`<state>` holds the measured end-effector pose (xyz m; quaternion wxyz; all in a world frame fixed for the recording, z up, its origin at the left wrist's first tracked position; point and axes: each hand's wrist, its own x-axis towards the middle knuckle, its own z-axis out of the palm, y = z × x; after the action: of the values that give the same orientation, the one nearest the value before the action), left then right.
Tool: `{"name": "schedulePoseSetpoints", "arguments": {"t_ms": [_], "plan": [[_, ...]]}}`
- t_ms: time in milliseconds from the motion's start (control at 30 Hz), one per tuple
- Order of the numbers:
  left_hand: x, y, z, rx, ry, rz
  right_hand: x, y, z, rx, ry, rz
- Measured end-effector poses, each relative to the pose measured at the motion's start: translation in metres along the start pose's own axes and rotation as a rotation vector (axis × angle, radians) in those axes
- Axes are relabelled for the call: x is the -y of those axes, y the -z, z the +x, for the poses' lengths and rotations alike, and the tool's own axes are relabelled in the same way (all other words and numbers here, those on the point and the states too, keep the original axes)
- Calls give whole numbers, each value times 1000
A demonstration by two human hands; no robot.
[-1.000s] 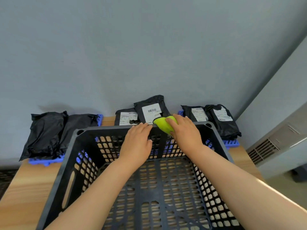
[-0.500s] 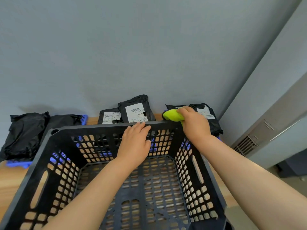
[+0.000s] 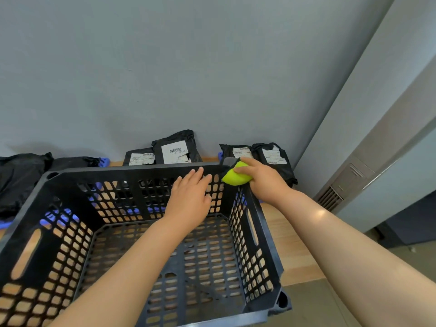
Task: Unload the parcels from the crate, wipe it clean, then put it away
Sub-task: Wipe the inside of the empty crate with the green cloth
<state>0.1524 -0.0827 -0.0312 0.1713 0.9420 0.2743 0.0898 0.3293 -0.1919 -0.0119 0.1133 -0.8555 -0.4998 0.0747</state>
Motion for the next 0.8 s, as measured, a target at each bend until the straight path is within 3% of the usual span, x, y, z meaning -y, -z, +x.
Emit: {"name": "schedulePoseSetpoints", "arguments": {"t_ms": [367,633,800], "plan": [[-15,-8,-29,42,-33,-17,-4,-6,-52,-10,94,-64],[-27,-8,-41,91,-147,-21,10,-9,-99,47,41,-76],[-18,-4,-61,121,-206,-28,17,-13,-137,-2,-3,19]]}}
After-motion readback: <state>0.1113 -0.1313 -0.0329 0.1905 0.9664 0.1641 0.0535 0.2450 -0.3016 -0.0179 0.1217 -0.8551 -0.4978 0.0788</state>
